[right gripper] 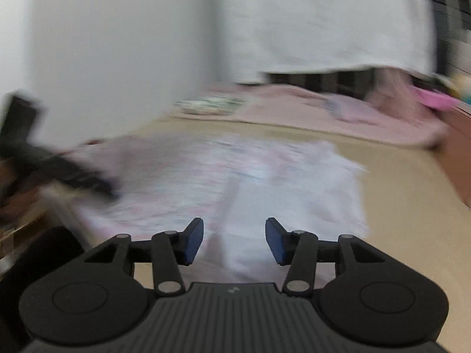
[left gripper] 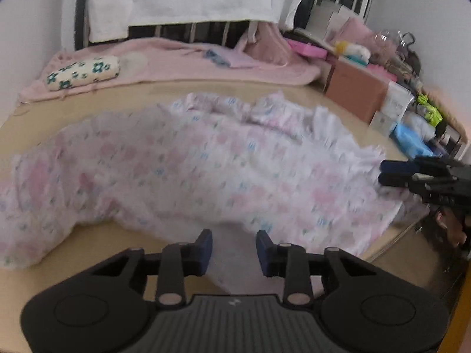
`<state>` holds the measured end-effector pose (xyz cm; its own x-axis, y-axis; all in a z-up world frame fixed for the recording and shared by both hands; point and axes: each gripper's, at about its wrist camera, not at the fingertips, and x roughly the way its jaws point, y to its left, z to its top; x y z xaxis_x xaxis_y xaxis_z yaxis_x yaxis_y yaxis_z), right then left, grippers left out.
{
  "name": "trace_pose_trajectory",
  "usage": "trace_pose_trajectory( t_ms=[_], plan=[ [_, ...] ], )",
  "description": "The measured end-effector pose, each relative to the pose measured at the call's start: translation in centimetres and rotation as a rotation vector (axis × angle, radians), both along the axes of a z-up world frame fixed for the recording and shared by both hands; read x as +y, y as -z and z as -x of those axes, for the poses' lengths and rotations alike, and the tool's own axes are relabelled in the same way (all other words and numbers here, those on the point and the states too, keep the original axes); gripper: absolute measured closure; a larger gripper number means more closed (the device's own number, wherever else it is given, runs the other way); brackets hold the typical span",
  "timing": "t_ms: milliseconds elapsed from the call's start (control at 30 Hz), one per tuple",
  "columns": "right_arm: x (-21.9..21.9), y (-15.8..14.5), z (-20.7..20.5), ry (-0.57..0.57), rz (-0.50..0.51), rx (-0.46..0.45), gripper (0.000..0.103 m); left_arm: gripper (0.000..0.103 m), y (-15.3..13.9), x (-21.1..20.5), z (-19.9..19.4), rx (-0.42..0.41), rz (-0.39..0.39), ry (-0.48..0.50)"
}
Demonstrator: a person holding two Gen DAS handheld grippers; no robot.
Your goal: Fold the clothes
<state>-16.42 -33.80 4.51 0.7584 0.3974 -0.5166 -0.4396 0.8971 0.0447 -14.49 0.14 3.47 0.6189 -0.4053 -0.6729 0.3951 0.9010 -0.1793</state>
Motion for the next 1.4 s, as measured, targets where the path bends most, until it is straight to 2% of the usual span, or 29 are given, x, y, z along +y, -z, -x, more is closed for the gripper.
trace_pose_trajectory(
  t_ms=[33, 100, 167, 200, 300, 333, 367, 400, 433, 533, 600, 633, 667, 800, 833, 900, 933, 967, 1000, 1033, 1067, 1200, 1233, 1267, 1300, 1400],
  plan=[
    [0.0, 0.1, 0.2, 0.03, 0.019, -0.005, 0.068, 0.075, -0.2, 1.3, 0.2, 0.02, 0.032, -0.02],
    [-0.2, -0.5, 1.0, 0.058, -0.025, -0.038, 0.067, 0.073, -1.2, 5.4, 0.2, 0.021, 0.146, -0.096],
    [0.7, -1.0, 1.1, 0.06, -0.124, -0.063, 0.066, 0.057, -2.1, 9.7, -0.4, 0.015, 0.223, -0.212],
    [1.2, -1.3, 1.0, 0.06, -0.176, -0.075, 0.065, 0.058, -2.5, 11.7, -0.8, 0.031, 0.247, -0.285],
    [5.0, -1.6, -0.6, -0.026, -0.317, -0.053, 0.065, 0.058, -2.9, 16.3, -1.6, 0.085, 0.32, -0.422],
    [6.9, -1.6, -1.7, -0.061, -0.354, -0.025, 0.064, 0.058, -3.1, 17.0, -1.3, 0.082, 0.343, -0.427],
    [9.0, -1.6, -2.9, -0.095, -0.386, 0.009, 0.057, 0.057, -3.1, 17.5, -0.9, 0.078, 0.362, -0.426],
    [11.4, -1.6, -4.0, -0.133, -0.377, 0.026, 0.052, 0.056, -3.1, 17.8, -0.4, 0.075, 0.377, -0.424],
    [14.0, -1.7, -5.1, -0.172, -0.353, 0.037, 0.043, 0.056, -2.9, 17.9, 0.1, 0.075, 0.383, -0.426],
    [21.2, -1.4, -8.4, -0.285, -0.278, 0.069, 0.043, 0.056, -2.1, 18.3, 1.8, 0.081, 0.399, -0.451],
    [24.5, -0.5, -9.6, -0.322, -0.194, 0.108, 0.053, 0.056, -1.4, 19.1, 2.9, 0.094, 0.431, -0.473],
    [26.0, 0.1, -10.2, -0.338, -0.151, 0.13, 0.086, 0.056, -1.2, 19.7, 3.5, 0.094, 0.442, -0.492],
    [27.6, 0.6, -10.7, -0.354, -0.107, 0.151, 0.1, 0.056, -1.0, 20.5, 4.1, 0.089, 0.448, -0.518],
    [28.4, 1.4, -4.8, -0.613, 0.11, 0.022, 0.1, 0.055, -1.0, 23.4, 6.4, 0.03, 0.469, -0.58],
    [28.4, 1.6, -3.1, -0.674, 0.17, -0.015, 0.095, 0.053, -1.1, 23.8, 6.5, 0.028, 0.477, -0.581],
    [27.7, 1.5, -1.6, -0.723, 0.18, -0.05, 0.084, 0.052, -1.2, 23.8, 6.0, 0.031, 0.486, -0.558],
    [27.3, 1.4, -1.0, -0.742, 0.177, -0.065, 0.066, 0.052, -1.2, 23.4, 5.5, 0.037, 0.485, -0.541],
    [26.9, 1.1, -0.6, -0.763, 0.16, -0.08, 0.043, 0.05, -1.1, 22.8, 5.0, 0.045, 0.48, -0.521],
    [26.4, 0.8, -0.4, -0.784, 0.139, -0.096, 0.035, 0.048, -1.0, 22.1, 4.6, 0.043, 0.474, -0.49],
    [26.0, 0.4, -0.2, -0.805, 0.117, -0.111, 0.032, 0.042, -0.8, 21.3, 4.2, 0.03, 0.469, -0.449],
    [25.5, 0.2, -0.5, -0.788, 0.102, -0.105, 0.032, 0.041, -0.5, 20.5, 3.7, 0.013, 0.457, -0.419],
    [24.0, -0.2, -3.0, -0.665, 0.055, -0.053, 0.033, 0.043, -0.1, 18.5, 2.2, -0.028, 0.367, -0.352],
    [23.6, -0.3, -3.6, -0.634, 0.043, -0.039, 0.033, 0.05, -0.3, 18.4, 2.3, -0.055, 0.36, -0.31],
    [23.4, -0.1, -3.9, -0.605, 0.059, -0.03, 0.033, 0.08, -0.4, 18.2, 2.3, -0.082, 0.352, -0.268],
    [23.2, 0.2, -4.0, -0.591, 0.075, -0.023, 0.033, 0.099, -0.7, 18.1, 2.5, -0.112, 0.336, -0.217],
    [22.9, 0.9, -3.5, -0.574, 0.084, -0.006, 0.033, 0.1, -1.6, 18.0, 4.6, -0.217, 0.239, -0.048]
  ],
)
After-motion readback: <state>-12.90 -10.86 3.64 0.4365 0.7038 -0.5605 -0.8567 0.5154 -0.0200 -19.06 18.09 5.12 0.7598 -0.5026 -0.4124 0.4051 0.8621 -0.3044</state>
